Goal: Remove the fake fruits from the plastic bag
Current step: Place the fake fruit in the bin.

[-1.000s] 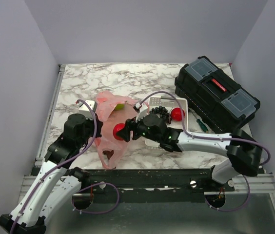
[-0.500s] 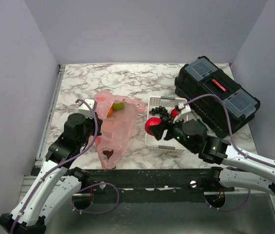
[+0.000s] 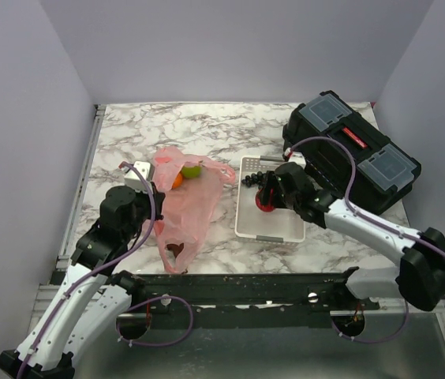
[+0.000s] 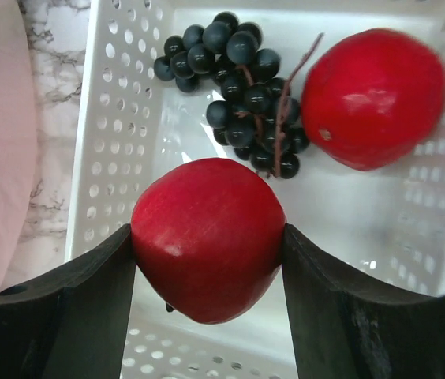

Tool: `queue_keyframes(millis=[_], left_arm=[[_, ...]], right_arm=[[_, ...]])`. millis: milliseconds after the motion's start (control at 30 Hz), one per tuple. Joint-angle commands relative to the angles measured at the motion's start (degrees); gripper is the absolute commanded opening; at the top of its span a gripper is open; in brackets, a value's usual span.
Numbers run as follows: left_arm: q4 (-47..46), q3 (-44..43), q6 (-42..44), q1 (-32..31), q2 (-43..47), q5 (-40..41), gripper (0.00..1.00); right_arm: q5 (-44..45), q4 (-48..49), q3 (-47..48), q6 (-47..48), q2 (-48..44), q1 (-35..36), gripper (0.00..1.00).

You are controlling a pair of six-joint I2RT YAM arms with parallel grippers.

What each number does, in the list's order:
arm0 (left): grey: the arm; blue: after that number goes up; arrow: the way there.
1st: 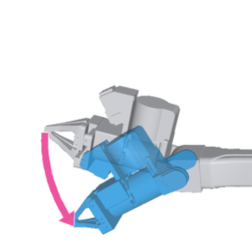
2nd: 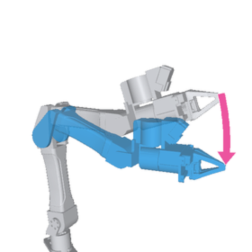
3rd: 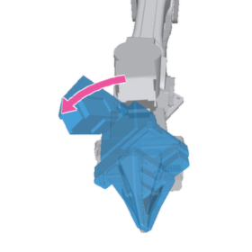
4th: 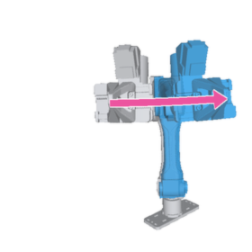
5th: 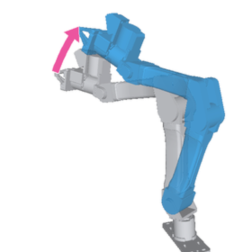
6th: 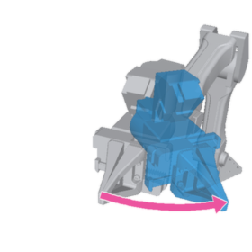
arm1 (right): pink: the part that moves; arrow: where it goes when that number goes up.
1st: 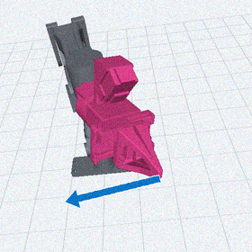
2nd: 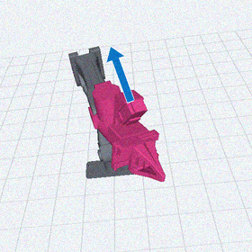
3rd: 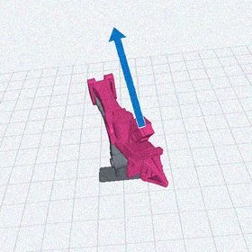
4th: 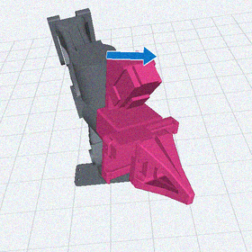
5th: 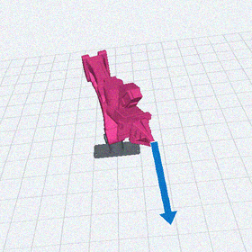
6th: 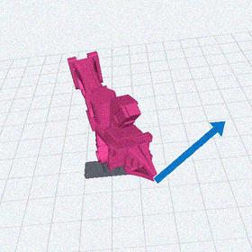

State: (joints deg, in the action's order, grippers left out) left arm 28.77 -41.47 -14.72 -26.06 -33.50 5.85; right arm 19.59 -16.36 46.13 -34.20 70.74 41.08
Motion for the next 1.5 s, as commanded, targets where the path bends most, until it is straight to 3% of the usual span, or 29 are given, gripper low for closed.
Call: queue_keyframes(millis=[0, 67, 233, 533, 767, 900, 1167, 1467], left_arm=[[-1.5, 1.0, 0.7, 0.0, 1.6, 1.1, 0.0], [-1.8, 1.1, 0.7, 0.1, 2.0, 0.8, 0.0], [-1.8, 1.0, 0.9, 0.1, 2.2, 0.4, 0.0], [-2.1, 1.2, 1.1, 0.1, 3.0, 0.1, 0.0], [-2.4, 1.3, 1.1, 0.2, 3.0, -0.7, 0.0], [-2.6, 1.3, 1.1, 0.1, 3.1, -1.1, 0.0], [-2.5, 1.3, 1.1, 0.1, 3.1, -0.9, 0.0], [-2.6, 1.3, 1.0, 0.1, 2.6, -1.1, 0.0]], right_arm=[[-18.5, 3.4, 4.6, -4.2, 7.7, -4.4, 0.01], [-24.9, 6.7, 5.4, -6.8, 10.4, -5.8, 0.01], [-30.6, 8.4, 8.5, -11.3, 17.6, -7.8, 0.06], [-30.7, 11.0, 9.2, -13.8, 23.2, -8.8, 0.22], [-26.3, 8.5, 8.4, -11.3, 22.0, -8.7, 0.53], [-27.0, 8.4, 8.2, -8.5, 20.8, -8.7, 0.66], [-25.6, 6.6, 9.0, -3.9, 16.4, -8.6, 0.8], [-22.9, 2.1, 9.0, 1.0, 9.7, -8.3, 0.85]])
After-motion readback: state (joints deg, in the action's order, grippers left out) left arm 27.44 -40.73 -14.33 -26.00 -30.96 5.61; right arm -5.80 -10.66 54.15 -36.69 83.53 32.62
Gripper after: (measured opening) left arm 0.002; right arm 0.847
